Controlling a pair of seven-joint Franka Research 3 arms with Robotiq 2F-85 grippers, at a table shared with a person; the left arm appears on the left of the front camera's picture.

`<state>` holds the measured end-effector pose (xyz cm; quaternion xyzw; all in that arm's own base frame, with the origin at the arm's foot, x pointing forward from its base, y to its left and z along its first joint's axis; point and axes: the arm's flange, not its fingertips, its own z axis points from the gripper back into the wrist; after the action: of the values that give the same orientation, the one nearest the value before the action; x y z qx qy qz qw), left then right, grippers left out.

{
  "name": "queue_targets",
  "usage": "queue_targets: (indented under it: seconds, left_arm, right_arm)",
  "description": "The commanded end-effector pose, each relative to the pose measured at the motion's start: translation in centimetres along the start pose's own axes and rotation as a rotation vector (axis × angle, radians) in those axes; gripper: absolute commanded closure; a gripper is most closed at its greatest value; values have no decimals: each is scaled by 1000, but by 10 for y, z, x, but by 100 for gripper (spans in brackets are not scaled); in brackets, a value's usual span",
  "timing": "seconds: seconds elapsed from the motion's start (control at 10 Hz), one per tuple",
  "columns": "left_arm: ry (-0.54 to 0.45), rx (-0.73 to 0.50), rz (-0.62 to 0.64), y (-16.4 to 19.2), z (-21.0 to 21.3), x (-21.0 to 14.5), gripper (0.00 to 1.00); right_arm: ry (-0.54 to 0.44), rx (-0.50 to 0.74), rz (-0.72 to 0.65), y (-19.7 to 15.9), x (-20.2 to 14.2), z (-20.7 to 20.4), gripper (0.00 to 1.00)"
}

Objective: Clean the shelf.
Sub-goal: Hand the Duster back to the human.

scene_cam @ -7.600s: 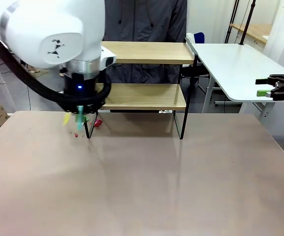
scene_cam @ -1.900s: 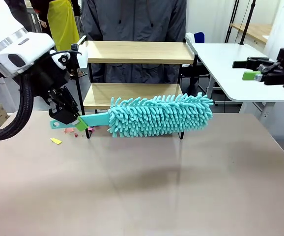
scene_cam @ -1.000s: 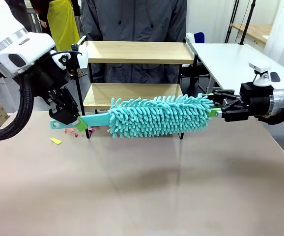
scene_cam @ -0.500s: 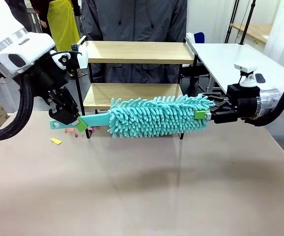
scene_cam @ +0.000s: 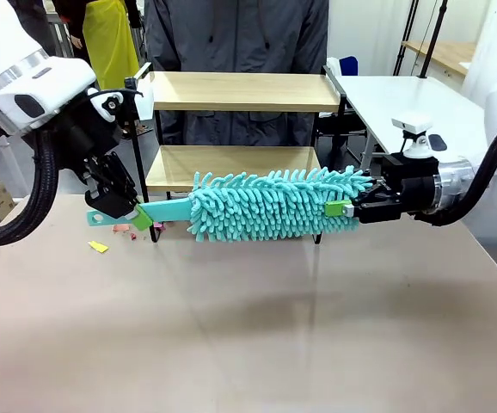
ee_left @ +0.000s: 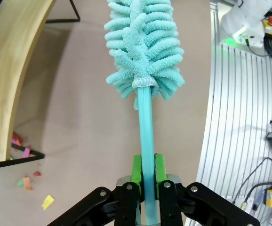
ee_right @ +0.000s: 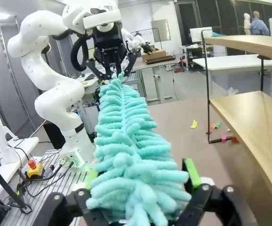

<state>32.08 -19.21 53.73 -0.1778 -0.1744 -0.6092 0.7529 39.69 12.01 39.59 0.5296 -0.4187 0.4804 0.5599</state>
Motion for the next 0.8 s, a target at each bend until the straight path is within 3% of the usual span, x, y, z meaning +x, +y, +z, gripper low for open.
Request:
queue_targets:
  seconds: [0.0, 0.1, 0.4, 0.7]
  left_arm:
    - [-8, 1, 14, -2, 2, 3, 87]
    - [-8, 1, 14, -2, 2, 3, 87]
    - [-8, 1, 14, -2, 2, 3, 87]
    - [-8, 1, 14, -2, 2, 3, 87]
  right_arm:
    - [26, -2, 14, -3, 1, -4, 59]
    - [32, 3, 23, -4, 1, -3, 100]
    - [50, 19, 35, -4, 1, -3, 97]
    - [51, 22, 32, -2, 1, -3, 100]
